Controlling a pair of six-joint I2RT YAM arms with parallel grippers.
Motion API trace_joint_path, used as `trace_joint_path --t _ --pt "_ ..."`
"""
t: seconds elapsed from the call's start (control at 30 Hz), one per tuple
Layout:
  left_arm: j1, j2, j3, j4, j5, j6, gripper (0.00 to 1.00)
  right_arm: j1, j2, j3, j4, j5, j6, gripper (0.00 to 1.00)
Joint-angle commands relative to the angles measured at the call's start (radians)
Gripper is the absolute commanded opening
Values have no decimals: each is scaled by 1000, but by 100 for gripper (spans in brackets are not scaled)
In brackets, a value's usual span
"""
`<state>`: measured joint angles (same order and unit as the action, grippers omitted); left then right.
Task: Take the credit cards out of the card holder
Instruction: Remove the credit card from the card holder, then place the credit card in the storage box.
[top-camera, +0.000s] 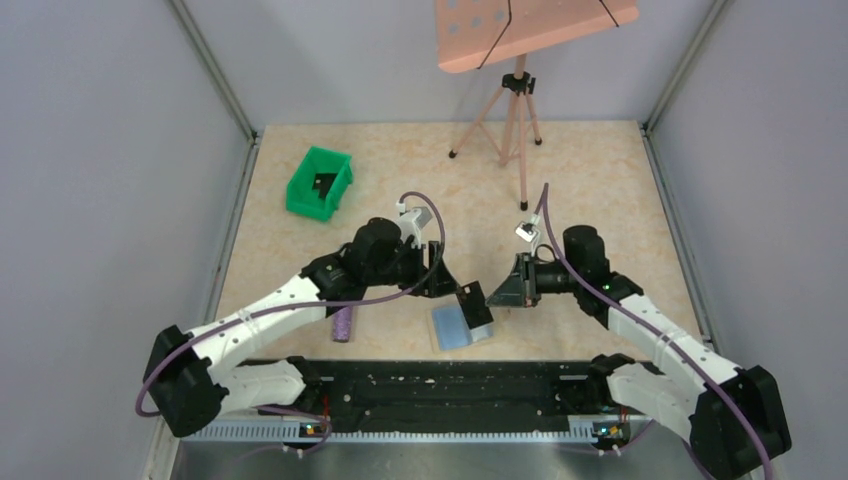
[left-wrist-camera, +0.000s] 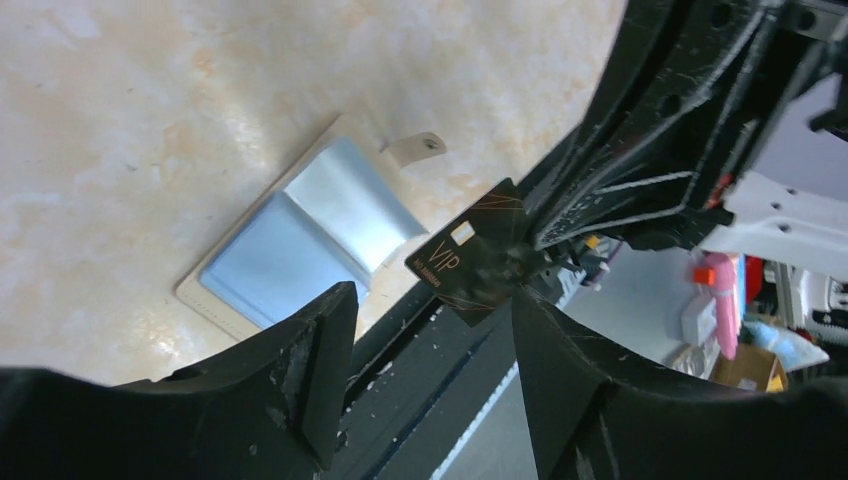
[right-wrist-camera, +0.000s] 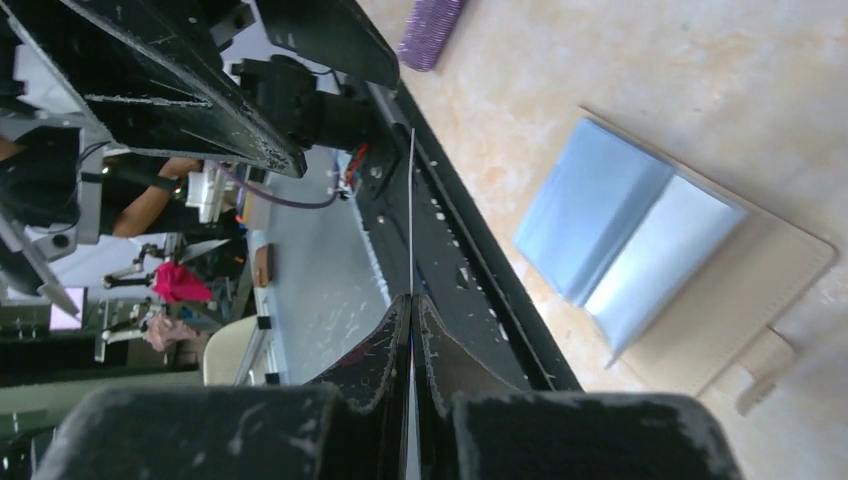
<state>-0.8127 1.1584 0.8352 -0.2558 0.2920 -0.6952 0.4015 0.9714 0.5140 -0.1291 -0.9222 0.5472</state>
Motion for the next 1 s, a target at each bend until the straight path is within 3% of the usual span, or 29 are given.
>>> trace_joint_path --t 0.0,0.3,0.43,0.67,0.8,0.87,0.97 --pt "1 -47 39 19 130 30 64 -8 -61 -22 198 -151 66 0" --pt "1 -75 -4 120 223 -45 59 -8 -108 -27 234 -185 103 0" --pt "1 -83 -7 117 225 -57 52 -9 -112 -34 252 -183 115 0" --pt "0 -82 -30 153 259 -79 24 -9 -105 -49 284 -184 136 0" --pt "4 -79 -43 189 261 -114 0 -8 -102 -49 284 -179 137 0" --pt "18 -77 -41 170 238 -132 0 -9 -101 -45 275 -163 137 0" --pt "57 -94 -37 114 165 -144 0 -9 -108 -24 216 -82 125 25"
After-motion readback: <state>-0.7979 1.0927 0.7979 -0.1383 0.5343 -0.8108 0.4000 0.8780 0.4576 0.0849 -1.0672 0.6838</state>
